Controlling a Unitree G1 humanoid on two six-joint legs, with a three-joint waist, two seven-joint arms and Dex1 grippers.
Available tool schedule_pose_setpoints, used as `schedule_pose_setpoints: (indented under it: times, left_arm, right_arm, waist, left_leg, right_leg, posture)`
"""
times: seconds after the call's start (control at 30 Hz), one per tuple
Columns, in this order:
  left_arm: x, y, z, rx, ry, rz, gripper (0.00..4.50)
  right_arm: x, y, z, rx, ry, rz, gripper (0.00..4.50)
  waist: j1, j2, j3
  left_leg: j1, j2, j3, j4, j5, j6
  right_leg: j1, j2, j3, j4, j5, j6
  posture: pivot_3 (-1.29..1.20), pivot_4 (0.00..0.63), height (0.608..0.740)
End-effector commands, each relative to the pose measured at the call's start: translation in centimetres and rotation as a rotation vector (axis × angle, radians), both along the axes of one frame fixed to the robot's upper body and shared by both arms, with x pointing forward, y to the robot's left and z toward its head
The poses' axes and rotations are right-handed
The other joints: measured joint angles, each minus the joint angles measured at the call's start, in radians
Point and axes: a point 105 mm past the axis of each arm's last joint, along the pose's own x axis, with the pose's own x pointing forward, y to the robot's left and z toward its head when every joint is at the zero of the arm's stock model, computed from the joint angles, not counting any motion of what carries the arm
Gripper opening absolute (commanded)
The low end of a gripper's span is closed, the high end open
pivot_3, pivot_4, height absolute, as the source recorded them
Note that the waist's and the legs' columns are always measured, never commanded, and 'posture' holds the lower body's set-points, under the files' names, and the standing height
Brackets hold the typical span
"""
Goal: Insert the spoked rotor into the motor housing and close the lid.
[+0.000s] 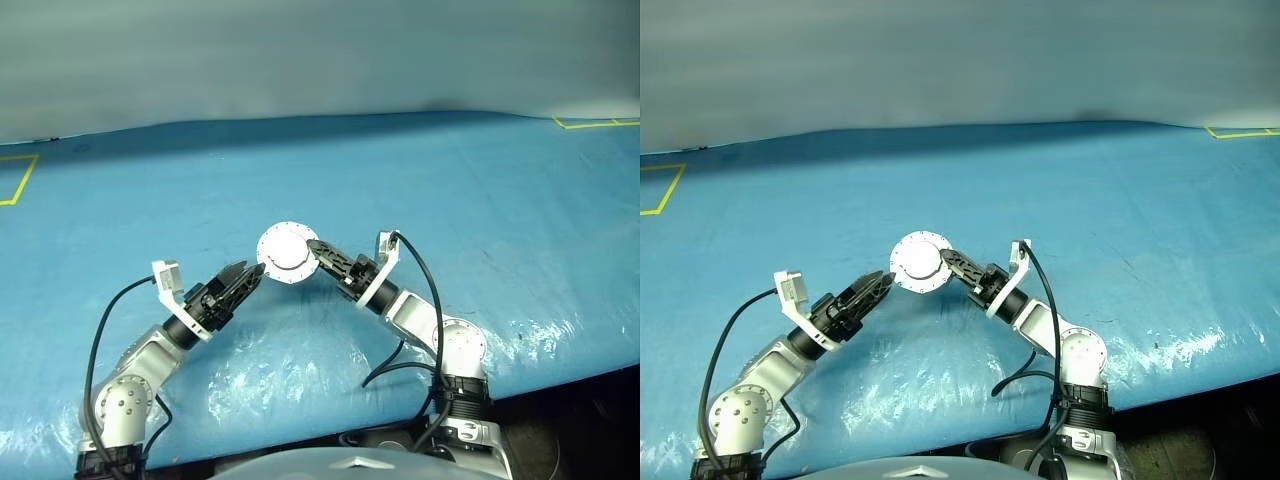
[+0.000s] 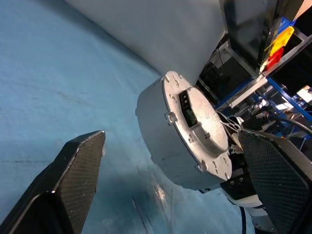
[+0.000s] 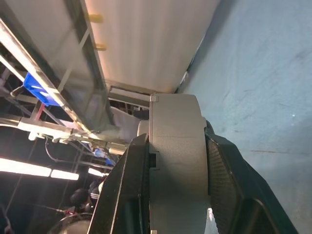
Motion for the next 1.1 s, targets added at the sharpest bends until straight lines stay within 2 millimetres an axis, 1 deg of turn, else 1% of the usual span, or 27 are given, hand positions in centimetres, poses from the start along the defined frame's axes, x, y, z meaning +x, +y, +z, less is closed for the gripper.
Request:
schedule_pose_setpoints:
  times: [0.03,0.17,0.27,0.4,0.5,0.6,0.7,0.77,0.87,0.93,0.97,1.0,1.1]
  left_arm:
    - [-0.3,-1.2,1.2,-0.047,-0.030,-0.036,4.48]
    - [0.1,-1.4,0.8,-0.094,-0.005,-0.022,4.48]
    - [-0.3,-2.7,1.6,-0.145,-0.027,-0.069,4.48]
    - [0.1,-3.3,2.3,-0.255,-0.021,-0.055,4.48]
    - [-0.1,-4.6,2.0,-0.305,0.016,-0.090,4.48]
    - [0.3,-5.1,1.6,-0.355,0.063,-0.073,4.48]
    - [0.4,-5.6,1.1,-0.364,0.101,-0.076,4.48]
    - [0.4,-5.5,1.0,-0.369,0.109,-0.063,4.48]
    - [0.6,-5.2,0.9,-0.367,0.111,-0.040,3.92]
    - [0.9,-4.7,1.0,-0.363,0.099,-0.009,3.31]
    - [1.1,-4.6,1.0,-0.358,0.096,0.006,2.86]
    - [1.3,-4.3,0.9,-0.349,0.098,0.027,2.66]
    - [1.7,-3.8,0.9,-0.359,0.107,0.062,2.62]
  right_arm:
    - [-0.8,1.0,3.2,0.082,-0.117,0.059,1.22]
    - [-0.9,1.0,3.5,0.078,-0.130,0.064,1.22]
    - [-1.1,1.2,3.4,0.071,-0.127,0.079,1.22]
    - [-1.1,1.3,3.2,0.065,-0.115,0.083,1.22]
    - [-0.9,1.2,3.1,0.057,-0.107,0.078,1.22]
    - [-0.7,1.3,2.8,0.040,-0.091,0.072,1.22]
    - [-0.6,1.2,2.8,0.036,-0.088,0.069,1.22]
    - [-0.5,1.2,2.7,0.029,-0.088,0.068,1.22]
    - [-0.5,1.2,2.7,0.023,-0.086,0.066,1.22]
    - [-0.5,1.2,2.4,0.016,-0.079,0.065,1.22]
    - [-0.5,1.3,2.4,0.014,-0.076,0.066,1.22]
    - [-0.5,1.3,2.3,0.013,-0.075,0.067,1.22]
    - [-0.5,1.4,2.3,0.011,-0.074,0.067,1.22]
  waist:
    - [0.000,0.000,0.000]
    - [0.000,0.000,0.000]
    - [0.000,0.000,0.000]
    - [0.001,0.000,0.000]
    - [0.001,0.000,0.000]
    - [0.001,0.000,0.000]
    - [0.001,0.000,0.000]
    - [0.001,0.000,0.000]
    - [0.001,0.000,0.000]
    - [0.001,0.000,0.000]
    - [0.001,0.000,0.000]
    - [0.002,0.000,0.000]
    - [0.003,0.000,0.000]
  left_leg:
    - [0.000,0.000,0.000,0.000,0.000,0.000]
    - [0.000,0.000,0.000,0.000,0.000,0.000]
    - [0.000,0.000,0.000,0.000,0.000,0.000]
    - [0.000,-0.001,0.000,0.001,0.000,0.000]
    - [0.000,-0.001,0.000,0.001,0.000,0.000]
    - [0.000,-0.001,0.000,0.002,0.000,0.000]
    - [0.000,-0.001,0.000,0.002,0.000,0.001]
    - [0.000,-0.001,0.000,0.003,0.000,0.001]
    - [0.000,-0.001,0.000,0.003,-0.001,0.001]
    - [0.000,-0.002,0.000,0.003,0.000,0.001]
    - [0.000,-0.002,0.000,0.003,0.000,0.001]
    - [0.000,-0.002,0.000,0.003,0.000,0.001]
    - [0.000,-0.001,0.000,0.004,-0.001,0.001]
  right_leg:
    - [0.000,0.000,0.000,0.000,0.000,0.000]
    - [0.000,0.000,0.000,0.000,0.000,0.000]
    - [0.000,0.000,0.000,0.000,0.000,0.000]
    - [0.000,0.000,0.001,0.000,0.000,0.001]
    - [0.001,0.000,0.001,0.000,0.000,0.001]
    - [0.001,0.000,0.001,0.000,0.001,0.001]
    - [0.001,0.000,0.001,0.000,0.001,0.001]
    - [0.001,0.000,0.001,0.000,0.001,0.001]
    - [0.001,0.000,0.001,0.000,0.001,0.002]
    - [0.001,0.001,0.001,0.000,0.001,0.001]
    - [0.001,0.001,0.001,0.000,0.001,0.002]
    - [0.001,0.001,0.001,0.000,0.001,0.002]
    - [0.002,0.001,0.002,0.000,0.001,0.002]
  posture:
    - [0.00,0.150,0.740]
    - [0.00,0.150,0.740]
    - [0.00,0.150,0.740]
    - [0.00,0.150,0.740]
    - [0.00,0.150,0.740]
    - [0.00,0.150,0.740]
    - [0.00,0.150,0.740]
    - [0.00,0.150,0.740]
    - [0.00,0.150,0.740]
    - [0.00,0.150,0.740]
    - [0.00,0.150,0.740]
    - [0.00,0.150,0.740]
    - [0.00,0.150,0.740]
